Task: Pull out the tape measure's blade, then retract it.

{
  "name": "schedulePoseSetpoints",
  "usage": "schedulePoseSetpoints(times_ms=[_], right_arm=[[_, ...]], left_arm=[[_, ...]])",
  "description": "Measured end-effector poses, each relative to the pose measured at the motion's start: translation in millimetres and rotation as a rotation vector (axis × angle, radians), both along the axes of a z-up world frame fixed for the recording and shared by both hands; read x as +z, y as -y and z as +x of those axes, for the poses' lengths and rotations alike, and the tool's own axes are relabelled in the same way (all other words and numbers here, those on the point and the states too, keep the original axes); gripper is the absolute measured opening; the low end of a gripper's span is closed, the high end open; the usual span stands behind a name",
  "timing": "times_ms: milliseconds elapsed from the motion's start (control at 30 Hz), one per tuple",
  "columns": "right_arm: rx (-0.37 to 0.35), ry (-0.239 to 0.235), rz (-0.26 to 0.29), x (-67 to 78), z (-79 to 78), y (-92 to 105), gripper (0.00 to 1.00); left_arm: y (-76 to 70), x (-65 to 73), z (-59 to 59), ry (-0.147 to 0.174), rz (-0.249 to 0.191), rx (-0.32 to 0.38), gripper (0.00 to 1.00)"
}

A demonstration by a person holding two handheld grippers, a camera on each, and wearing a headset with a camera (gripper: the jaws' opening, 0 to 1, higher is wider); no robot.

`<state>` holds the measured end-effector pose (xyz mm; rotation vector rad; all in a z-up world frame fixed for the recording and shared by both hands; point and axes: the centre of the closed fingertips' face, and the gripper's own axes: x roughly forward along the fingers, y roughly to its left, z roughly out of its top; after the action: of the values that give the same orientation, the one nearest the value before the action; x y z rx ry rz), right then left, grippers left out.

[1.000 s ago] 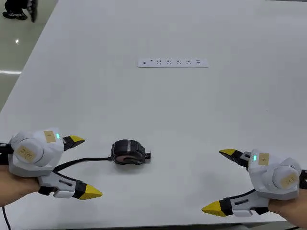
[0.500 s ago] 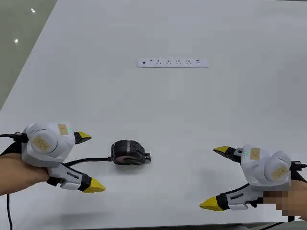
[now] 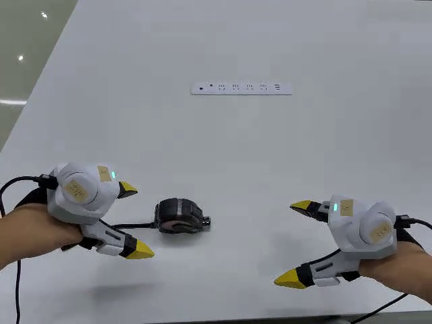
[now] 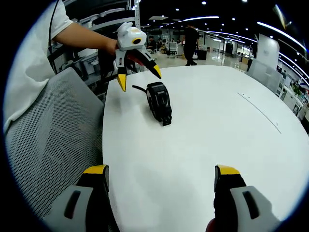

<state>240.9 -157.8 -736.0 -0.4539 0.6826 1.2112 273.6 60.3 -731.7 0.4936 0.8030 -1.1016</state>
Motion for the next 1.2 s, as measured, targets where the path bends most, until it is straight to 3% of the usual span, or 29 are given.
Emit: schedulePoseSetpoints(times_ms=[533, 1200], right_arm=[[0.027, -0.007, -0.001, -3.0, 4.9, -10.0, 0.85], [0.037, -0.011, 0.012, -2.1, 12.2, -21.5, 0.84]], left_arm=[[15.1, -12.0, 11.2, -0.005, 0.022, -0.025, 0.64], [27.3, -27.2, 13.3, -0.026, 0.058, -0.058, 0.50]])
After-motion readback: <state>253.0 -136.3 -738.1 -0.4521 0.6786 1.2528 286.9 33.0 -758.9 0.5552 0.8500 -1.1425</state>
